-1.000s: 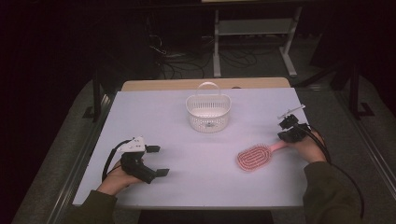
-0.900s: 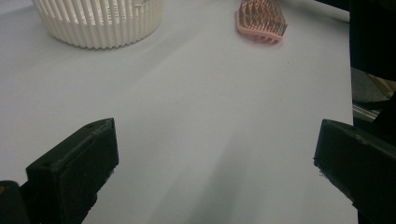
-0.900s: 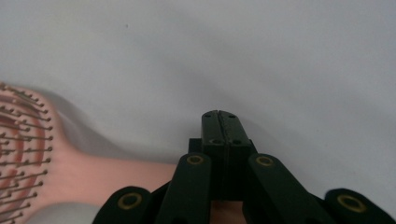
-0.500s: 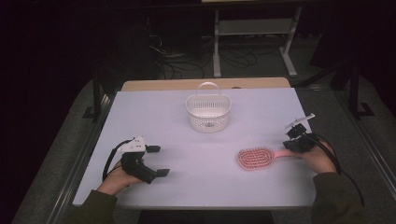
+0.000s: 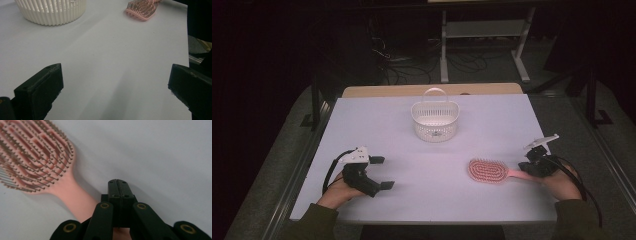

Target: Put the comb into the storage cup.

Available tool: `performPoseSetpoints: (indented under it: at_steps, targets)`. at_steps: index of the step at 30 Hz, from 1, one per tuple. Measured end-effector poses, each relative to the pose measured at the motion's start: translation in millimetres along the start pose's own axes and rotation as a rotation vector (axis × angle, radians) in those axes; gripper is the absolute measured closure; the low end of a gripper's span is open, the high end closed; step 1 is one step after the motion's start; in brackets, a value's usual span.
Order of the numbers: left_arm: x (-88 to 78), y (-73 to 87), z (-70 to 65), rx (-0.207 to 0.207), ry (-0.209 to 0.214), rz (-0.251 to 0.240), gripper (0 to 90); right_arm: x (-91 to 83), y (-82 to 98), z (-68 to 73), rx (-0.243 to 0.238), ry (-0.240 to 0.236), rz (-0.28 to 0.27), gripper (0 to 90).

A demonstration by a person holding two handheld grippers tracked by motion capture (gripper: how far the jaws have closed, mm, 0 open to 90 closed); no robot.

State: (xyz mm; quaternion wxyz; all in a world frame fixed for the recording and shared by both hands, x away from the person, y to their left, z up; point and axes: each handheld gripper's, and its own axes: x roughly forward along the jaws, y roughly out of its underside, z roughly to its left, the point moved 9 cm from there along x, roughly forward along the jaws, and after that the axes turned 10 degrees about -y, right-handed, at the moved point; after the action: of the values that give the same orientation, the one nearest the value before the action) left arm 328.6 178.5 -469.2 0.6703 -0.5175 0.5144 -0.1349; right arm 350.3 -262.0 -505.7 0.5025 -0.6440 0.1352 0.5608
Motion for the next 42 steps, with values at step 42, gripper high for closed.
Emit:
performPoseSetpoints:
  at_steps: [42]
  targets:
    - [0.9, 0.6, -1.8, 0.006, 0.002, 0.007, 0.0, -21.5, 29.4, 49.4, -0.030, -0.082, -0.055, 82.6]
